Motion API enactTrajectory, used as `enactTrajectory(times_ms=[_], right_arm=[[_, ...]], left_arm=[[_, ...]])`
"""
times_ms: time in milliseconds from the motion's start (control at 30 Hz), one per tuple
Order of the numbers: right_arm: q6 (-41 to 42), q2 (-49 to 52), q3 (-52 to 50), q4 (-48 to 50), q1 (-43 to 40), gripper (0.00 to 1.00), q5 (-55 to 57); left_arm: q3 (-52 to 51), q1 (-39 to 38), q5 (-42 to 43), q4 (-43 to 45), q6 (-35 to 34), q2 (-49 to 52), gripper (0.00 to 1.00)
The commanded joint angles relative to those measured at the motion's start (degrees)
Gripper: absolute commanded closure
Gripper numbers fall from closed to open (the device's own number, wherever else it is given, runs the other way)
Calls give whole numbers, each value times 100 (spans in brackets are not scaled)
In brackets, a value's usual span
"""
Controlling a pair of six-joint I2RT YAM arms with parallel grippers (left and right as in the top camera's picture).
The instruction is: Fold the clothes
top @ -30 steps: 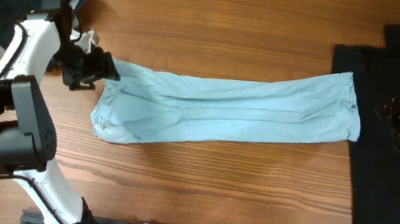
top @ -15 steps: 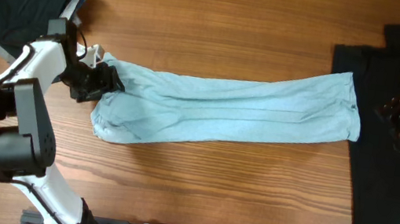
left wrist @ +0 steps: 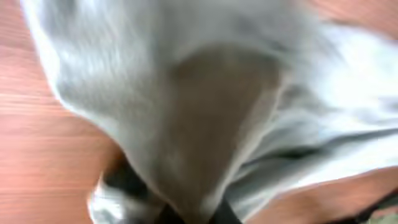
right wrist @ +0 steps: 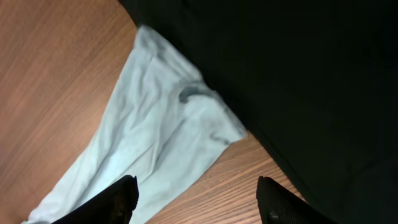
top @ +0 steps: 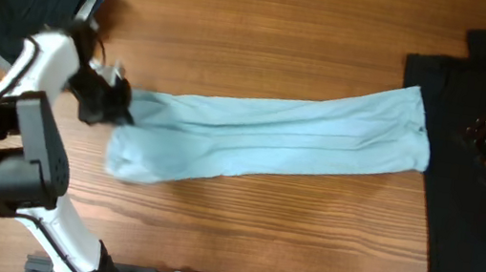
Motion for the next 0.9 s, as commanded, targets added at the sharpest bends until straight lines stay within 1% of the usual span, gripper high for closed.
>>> enactTrajectory(times_ms=[0,33,133,200,233,567,633,667,700,800,867], right_arm=[[-98,-35,98,22,15,34,-4],[-96,-35,98,22,15,34,-2],[-98,-35,98,17,15,34,-4],[-94,-35,98,17,15,34,-4],[-96,-35,98,17,15,34,-2],[-136,20,92,63,15,34,4],[-326,219,-173,345,15,32,11],[-507,352,-348,538,15,34,-173],[-887,588,-562,767,20,37,-686],[-1912,1259,-726,1019,129,39,-1912],[-2166,1685,-726,1064,321,38,-2063]], left_arm=[[1473,-55,-168,-525,24,-162,96],[1768,-188,-170,-634,22,-179,96],[1908,-514,-221,-647,20,-177,96],[1906,-656,-573,-651,-170,-155,96],[1906,-691,-684,-651,-190,-155,96],[1908,-691,-649,-796,-297,-157,96],[1908,-691,-649,-804,-297,-157,96],[1908,-691,-649,-807,-297,-157,96],[1908,-691,-651,-807,-299,-157,96],[1908,-691,-673,-807,-299,-157,96],[1908,-691,-671,-809,-299,-157,96]])
